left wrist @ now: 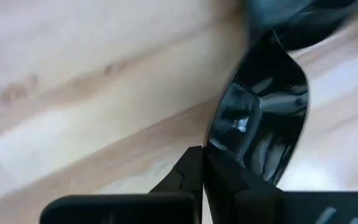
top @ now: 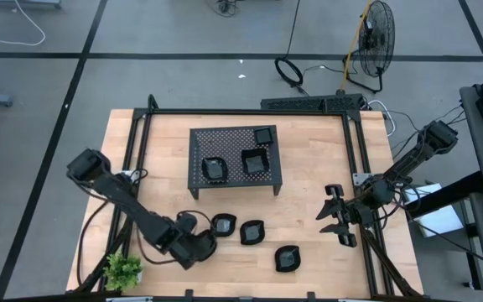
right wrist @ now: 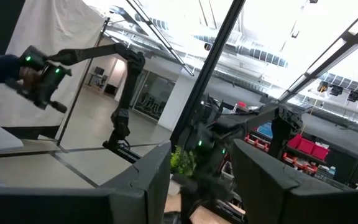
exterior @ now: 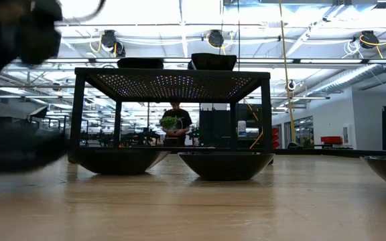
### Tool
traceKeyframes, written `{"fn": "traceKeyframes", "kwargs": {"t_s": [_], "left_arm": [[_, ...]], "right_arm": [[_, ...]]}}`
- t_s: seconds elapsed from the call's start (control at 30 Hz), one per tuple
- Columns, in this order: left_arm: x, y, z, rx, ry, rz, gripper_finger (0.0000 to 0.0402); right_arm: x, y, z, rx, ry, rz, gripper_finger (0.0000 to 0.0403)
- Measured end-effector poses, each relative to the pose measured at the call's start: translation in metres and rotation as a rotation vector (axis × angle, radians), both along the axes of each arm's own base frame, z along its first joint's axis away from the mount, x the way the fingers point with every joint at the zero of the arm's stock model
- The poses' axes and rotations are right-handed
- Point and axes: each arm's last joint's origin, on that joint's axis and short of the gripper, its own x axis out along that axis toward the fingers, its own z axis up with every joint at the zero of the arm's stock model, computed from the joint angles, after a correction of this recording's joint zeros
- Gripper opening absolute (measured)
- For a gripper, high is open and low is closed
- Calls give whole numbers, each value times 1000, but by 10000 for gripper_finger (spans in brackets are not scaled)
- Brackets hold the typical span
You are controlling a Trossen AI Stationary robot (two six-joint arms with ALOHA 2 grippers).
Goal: Pick & Place Mini shaped plates
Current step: Stack the leaf-shaped plate onto the other leaf-shaped plate on the shelf
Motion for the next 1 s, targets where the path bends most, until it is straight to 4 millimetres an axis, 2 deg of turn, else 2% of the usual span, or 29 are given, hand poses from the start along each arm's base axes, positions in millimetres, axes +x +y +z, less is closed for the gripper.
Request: {"fn": "traceKeyframes", "kwargs": {"t_s": [0.3,0.43,0.53,0.7,0.8,1.0], "left_arm": [[-18,11,72,265,-555,76,4],[-22,30,97,414,-738,218,7],[-22,47,111,494,-806,308,7],[-13,78,120,605,-779,354,9],[-5,92,119,603,-750,397,13],[5,104,113,609,-722,457,7]], "right_arm": [[0,0,0,0,0,0,155],[0,0,0,0,0,0,155],[0,0,0,1,0,0,155],[0,0,0,2,1,0,155],[0,0,0,2,1,1,155],[0,0,0,3,1,1,155]]}}
